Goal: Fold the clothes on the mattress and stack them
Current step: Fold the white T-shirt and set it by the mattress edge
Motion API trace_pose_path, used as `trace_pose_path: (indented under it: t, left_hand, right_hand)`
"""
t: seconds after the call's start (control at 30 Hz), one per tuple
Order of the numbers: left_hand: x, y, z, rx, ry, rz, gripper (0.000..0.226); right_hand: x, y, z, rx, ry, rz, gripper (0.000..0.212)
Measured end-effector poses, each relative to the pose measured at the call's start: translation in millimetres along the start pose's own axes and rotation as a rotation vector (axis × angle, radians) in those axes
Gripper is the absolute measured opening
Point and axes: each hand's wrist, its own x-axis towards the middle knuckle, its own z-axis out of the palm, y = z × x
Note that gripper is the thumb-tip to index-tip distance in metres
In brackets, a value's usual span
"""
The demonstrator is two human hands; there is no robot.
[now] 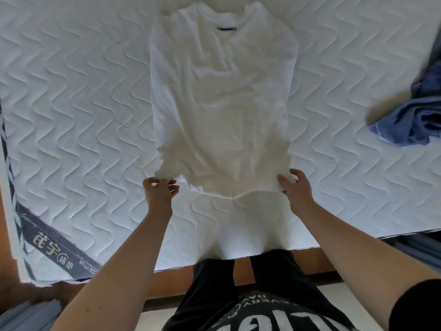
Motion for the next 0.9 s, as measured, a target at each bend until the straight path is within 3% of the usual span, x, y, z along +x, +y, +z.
trace_pose_path:
  t: [0.13, 0.3, 0.4, 0.47, 0.53, 0.63, 0.7, 0.83, 0.9]
  left_hand:
    - [-1, 1, -20, 0.117, 0.019, 0.060, 0.053]
    - [-12, -16, -51, 0.499, 0.009, 0.239, 0.035]
    - [-21, -24, -65, 0.768, -0.037, 0.342, 0.027]
    - [-23, -25, -68, 0.914, -0.095, 0.424, 0.039]
    - [-30, -24, -71, 0.941, -0.096, 0.467, 0.044]
    - [-38, -16, -70, 0.898, 0.009, 0.508, 0.030]
    - [-42, -9, -68, 0.888, 0.031, 0.543, 0.021]
    - [-49, 9, -64, 0.878, -0.010, 0.526, 0.004]
    - [-50, 13, -65, 0.862, -0.058, 0.575, 0.008]
  right_hand:
    - [-8, 2, -21, 0.024, 0.052, -0.049, 0.030]
    - [-22, 5, -49, 0.005, 0.160, -0.093, 0.024]
    - [-34, 10, -62, -0.117, 0.127, -0.140, 0.043]
    - [-34, 11, -62, -0.147, 0.078, -0.170, 0.050]
    - [-37, 13, -62, -0.131, 0.020, -0.199, 0.047]
    - [-42, 13, -61, -0.159, -0.081, -0.200, 0.040]
    - [-47, 9, -59, -0.221, -0.143, -0.187, 0.049]
    - [-61, -3, -56, -0.218, -0.170, -0.190, 0.058]
    - [-67, -7, -56, -0.211, -0.162, -0.219, 0.056]
